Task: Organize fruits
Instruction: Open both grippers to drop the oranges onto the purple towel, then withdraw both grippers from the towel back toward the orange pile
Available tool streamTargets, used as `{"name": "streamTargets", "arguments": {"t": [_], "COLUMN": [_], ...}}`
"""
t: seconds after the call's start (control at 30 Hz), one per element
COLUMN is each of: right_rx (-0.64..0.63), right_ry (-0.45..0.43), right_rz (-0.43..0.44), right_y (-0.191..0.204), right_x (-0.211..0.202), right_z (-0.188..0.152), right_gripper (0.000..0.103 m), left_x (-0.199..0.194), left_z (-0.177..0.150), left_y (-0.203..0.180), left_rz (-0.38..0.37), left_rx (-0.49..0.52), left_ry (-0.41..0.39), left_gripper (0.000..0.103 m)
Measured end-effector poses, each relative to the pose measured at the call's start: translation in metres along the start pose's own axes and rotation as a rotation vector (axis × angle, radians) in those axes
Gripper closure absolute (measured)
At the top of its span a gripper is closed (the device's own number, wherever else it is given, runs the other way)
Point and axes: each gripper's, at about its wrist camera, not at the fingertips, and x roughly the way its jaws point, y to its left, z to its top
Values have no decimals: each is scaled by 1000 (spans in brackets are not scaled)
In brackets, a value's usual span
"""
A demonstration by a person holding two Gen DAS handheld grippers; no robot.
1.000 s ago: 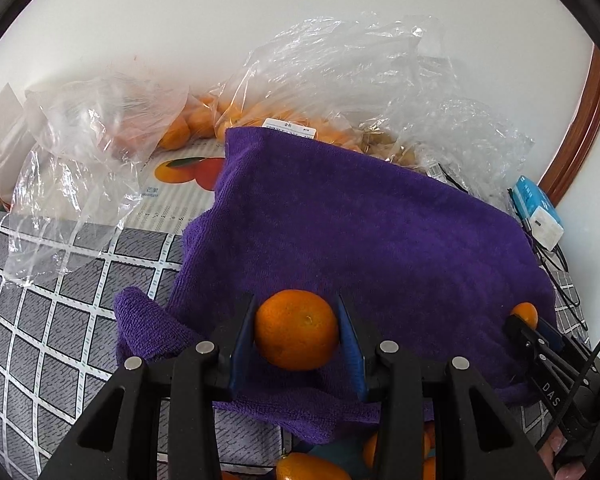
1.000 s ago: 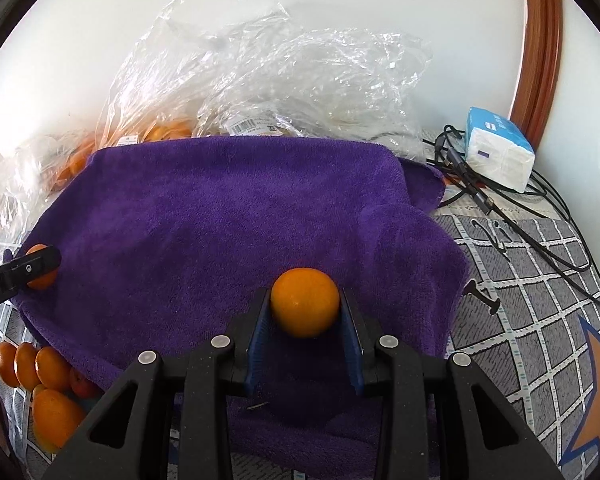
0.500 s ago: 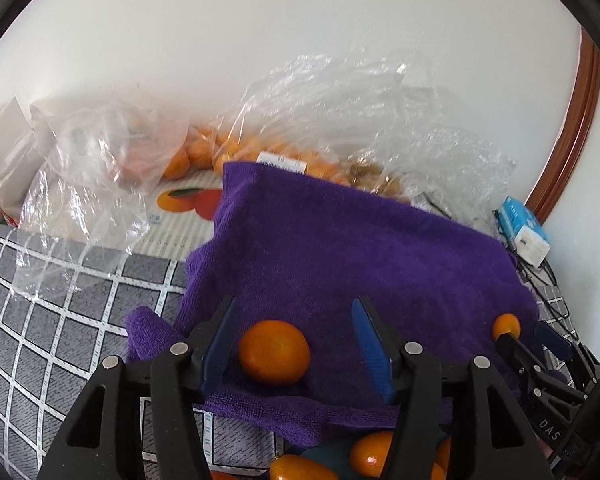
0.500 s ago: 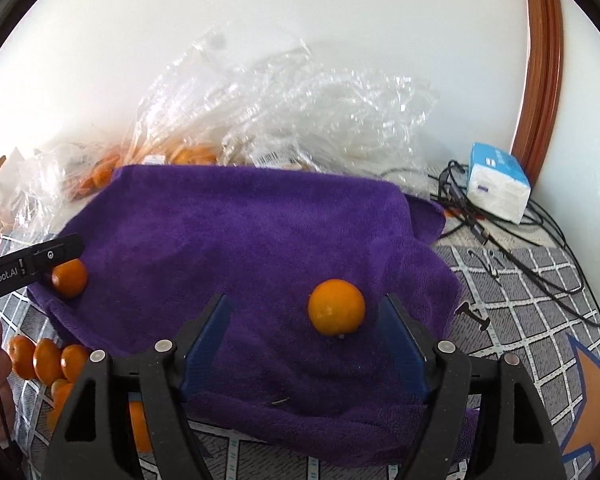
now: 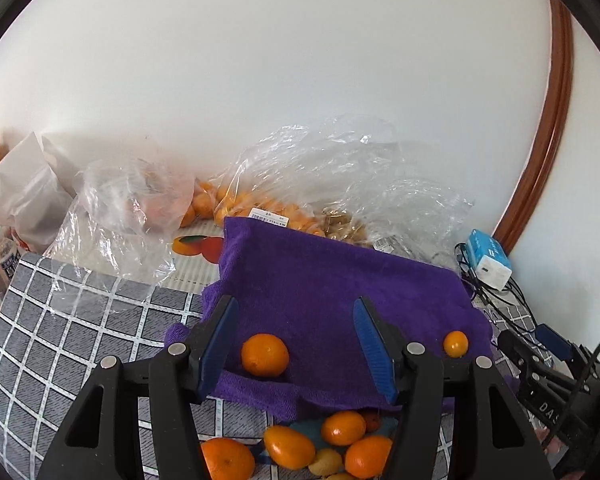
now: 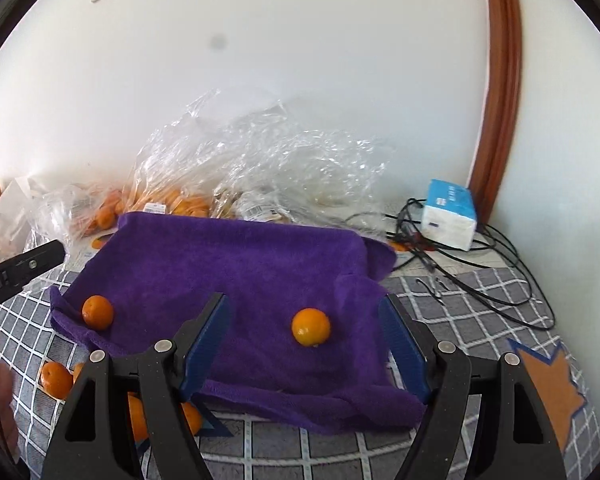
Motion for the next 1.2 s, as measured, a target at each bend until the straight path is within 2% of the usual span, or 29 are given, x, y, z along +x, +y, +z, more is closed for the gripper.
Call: {"name": "streamTargets", "arguments": {"t": [0.1, 0.3, 0.4, 0.57, 0.7, 0.87, 1.17, 1.2], "right_rx": [26, 88, 70, 5, -57, -68, -39, -35], "right_ry": [41, 118, 131, 147, 141, 144, 149, 150], "right_rz": [-2, 90, 115, 143, 150, 146, 143, 144], "right_y": [-1, 13, 27, 47, 57, 53, 40, 39], "right_x": [-6, -8, -11, -16, -23, -31, -34, -34], "right_z": [-5, -33, -49, -68, -82, -91, -100, -100], "right_gripper": [27, 27, 27, 37, 39, 39, 39, 39], "left_x": [-19, -32, -37, -36, -33, -28, -15, -15], "left_z": [-12, -44, -59, -78, -95, -107, -114, -113], "left_y": [6, 24, 42, 64, 64, 55, 48, 48], "left_rz": [-60, 6, 25, 17, -33, -66, -21, -21], "left_rx": [16, 61, 42, 17, 19, 60, 88, 82], "left_ry": [-10, 49, 80, 120, 162, 212, 265, 263], "left_gripper": [45, 45, 45, 42, 39, 37, 38, 43]}}
